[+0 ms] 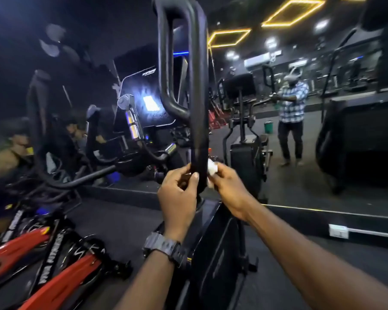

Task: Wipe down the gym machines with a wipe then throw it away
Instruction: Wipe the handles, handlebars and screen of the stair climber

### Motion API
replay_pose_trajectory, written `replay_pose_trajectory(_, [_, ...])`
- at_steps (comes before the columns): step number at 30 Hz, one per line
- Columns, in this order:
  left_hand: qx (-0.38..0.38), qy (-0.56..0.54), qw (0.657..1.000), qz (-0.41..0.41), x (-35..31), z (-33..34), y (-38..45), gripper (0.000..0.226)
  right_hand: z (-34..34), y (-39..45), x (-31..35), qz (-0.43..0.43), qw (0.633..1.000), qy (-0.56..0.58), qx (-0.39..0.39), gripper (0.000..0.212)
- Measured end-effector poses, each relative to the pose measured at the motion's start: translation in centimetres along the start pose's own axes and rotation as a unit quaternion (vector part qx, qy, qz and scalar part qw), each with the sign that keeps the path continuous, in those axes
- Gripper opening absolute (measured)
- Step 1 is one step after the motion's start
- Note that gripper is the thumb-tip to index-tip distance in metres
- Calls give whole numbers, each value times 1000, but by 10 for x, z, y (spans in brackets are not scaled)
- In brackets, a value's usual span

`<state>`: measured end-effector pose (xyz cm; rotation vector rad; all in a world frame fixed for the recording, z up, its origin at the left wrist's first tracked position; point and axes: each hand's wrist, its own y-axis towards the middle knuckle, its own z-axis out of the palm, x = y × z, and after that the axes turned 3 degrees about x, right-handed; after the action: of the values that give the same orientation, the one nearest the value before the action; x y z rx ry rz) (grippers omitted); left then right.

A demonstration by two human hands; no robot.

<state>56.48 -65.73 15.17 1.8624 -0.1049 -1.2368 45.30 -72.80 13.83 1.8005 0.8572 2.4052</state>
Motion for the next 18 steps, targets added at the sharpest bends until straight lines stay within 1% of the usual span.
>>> replay_pose_trajectory(2, [-5,-1,1000,4,3,-1,-4,20,-11,-2,-22,13,996,-85,34,17])
replay_pose_trajectory(4, [-10,-16,1000,12,8,1,-7,18,-16,8,-22,6,985,-160,63,14])
replay_pose_trajectory(5, [-13,-22,999,20,12,3,-8,17,-16,14,-17,-2,984,-158,77,13])
replay_pose_trajectory(6, [-18,-24,999,31,18,4,-8,17,-15,18,-10,-9,987,-133,94,14])
replay_pose_trajectory(8, [-25,-29,998,41,29,10,-11,16,-19,23,-7,-13,991,-39,129,21])
replay_pose_trajectory(9, [-25,-38,998,36,33,11,-14,14,-22,23,-10,-10,989,-10,150,24])
replay_pose_trajectory(10, [-26,-45,998,30,37,12,-17,11,-26,23,-15,-4,986,-27,162,23])
replay_pose_trajectory(11, [-27,-45,998,20,42,12,-20,11,-30,23,-22,-2,984,-80,157,20])
replay_pose_trajectory(12, [-27,-41,999,2,48,13,-21,15,-33,27,-29,-13,979,-143,146,17])
replay_pose_trajectory(13, [-26,-42,998,-25,56,14,-20,21,-36,34,-35,-43,968,-210,129,19])
replay_pose_trajectory(15, [-28,-84,992,-95,64,21,-11,29,-33,57,-37,-106,929,-342,93,25])
replay_pose_trajectory(16, [-28,-113,986,-122,65,24,-6,32,-30,67,-34,-126,914,-375,87,26])
replay_pose_trajectory(18, [-23,-153,977,-146,64,34,3,41,-33,81,-36,-147,909,-372,115,24])
